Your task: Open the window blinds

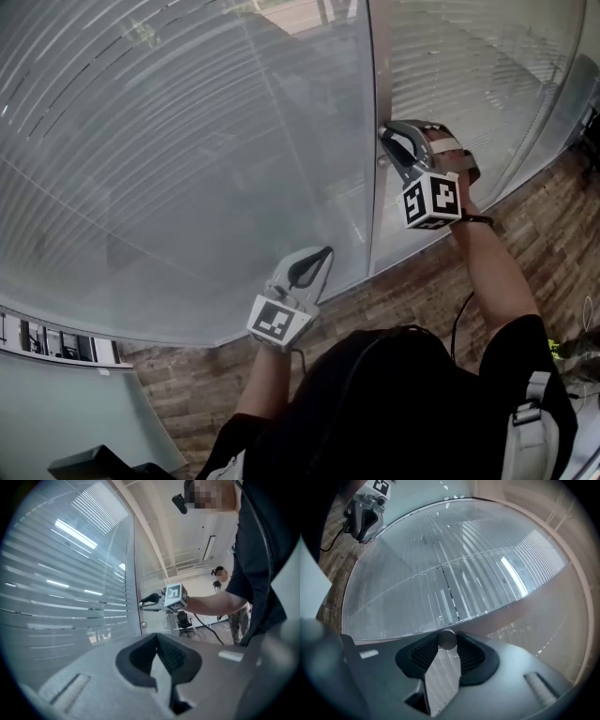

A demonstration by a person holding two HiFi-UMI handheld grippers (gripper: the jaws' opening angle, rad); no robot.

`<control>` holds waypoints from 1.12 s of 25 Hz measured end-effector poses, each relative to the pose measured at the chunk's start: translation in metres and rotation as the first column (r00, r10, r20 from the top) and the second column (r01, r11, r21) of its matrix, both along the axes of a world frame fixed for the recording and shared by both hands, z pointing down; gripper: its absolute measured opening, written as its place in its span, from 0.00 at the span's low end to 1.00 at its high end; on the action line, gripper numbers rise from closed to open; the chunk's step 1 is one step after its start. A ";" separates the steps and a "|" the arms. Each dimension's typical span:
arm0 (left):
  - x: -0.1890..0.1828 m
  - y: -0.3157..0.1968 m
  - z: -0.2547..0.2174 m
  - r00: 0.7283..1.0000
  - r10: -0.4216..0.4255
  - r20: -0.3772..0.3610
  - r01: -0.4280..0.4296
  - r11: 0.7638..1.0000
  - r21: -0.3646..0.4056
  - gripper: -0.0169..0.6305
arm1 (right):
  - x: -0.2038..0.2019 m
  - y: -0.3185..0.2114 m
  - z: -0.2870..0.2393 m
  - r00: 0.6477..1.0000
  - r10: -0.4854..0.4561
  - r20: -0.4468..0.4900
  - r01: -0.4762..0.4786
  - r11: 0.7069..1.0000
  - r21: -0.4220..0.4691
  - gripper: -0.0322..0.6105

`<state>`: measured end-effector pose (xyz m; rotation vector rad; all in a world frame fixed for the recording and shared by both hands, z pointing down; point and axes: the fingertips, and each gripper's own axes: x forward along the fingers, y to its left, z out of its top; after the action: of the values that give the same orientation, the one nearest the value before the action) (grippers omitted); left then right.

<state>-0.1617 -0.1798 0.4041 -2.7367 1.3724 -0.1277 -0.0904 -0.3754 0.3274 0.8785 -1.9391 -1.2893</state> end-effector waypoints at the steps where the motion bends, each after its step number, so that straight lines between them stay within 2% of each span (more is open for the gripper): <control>1: -0.002 0.000 -0.002 1.000 -0.001 0.000 0.001 1.000 0.004 0.03 | 0.000 -0.001 0.001 1.000 0.004 0.013 -0.004 1.000 -0.017 0.25; 8: -0.010 0.001 -0.007 1.000 0.014 0.009 -0.014 1.000 0.018 0.03 | 0.001 -0.003 -0.005 0.979 0.042 0.202 -0.012 0.989 -0.150 0.25; 15: -0.014 0.004 -0.003 1.000 0.015 0.001 -0.015 1.000 -0.001 0.03 | 0.004 -0.005 -0.008 0.916 0.099 0.388 0.017 0.959 -0.284 0.25; 18: -0.011 0.004 -0.004 1.000 0.024 -0.005 -0.024 1.000 -0.001 0.03 | 0.005 -0.007 -0.009 0.877 0.133 0.462 0.029 0.944 -0.327 0.25; 22: 0.000 0.004 0.001 0.999 0.048 -0.020 -0.048 0.999 -0.010 0.03 | 0.007 -0.010 -0.005 0.796 0.178 0.579 0.096 0.906 -0.412 0.25; 28: 0.008 0.004 0.006 0.997 0.071 -0.031 -0.071 0.997 -0.023 0.03 | 0.011 -0.015 -0.004 0.704 0.242 0.668 0.157 0.864 -0.478 0.25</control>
<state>-0.1539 -0.1759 0.4103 -2.8139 1.2870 -0.0996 -0.0794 -0.3901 0.3239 1.2393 -2.6502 -0.3166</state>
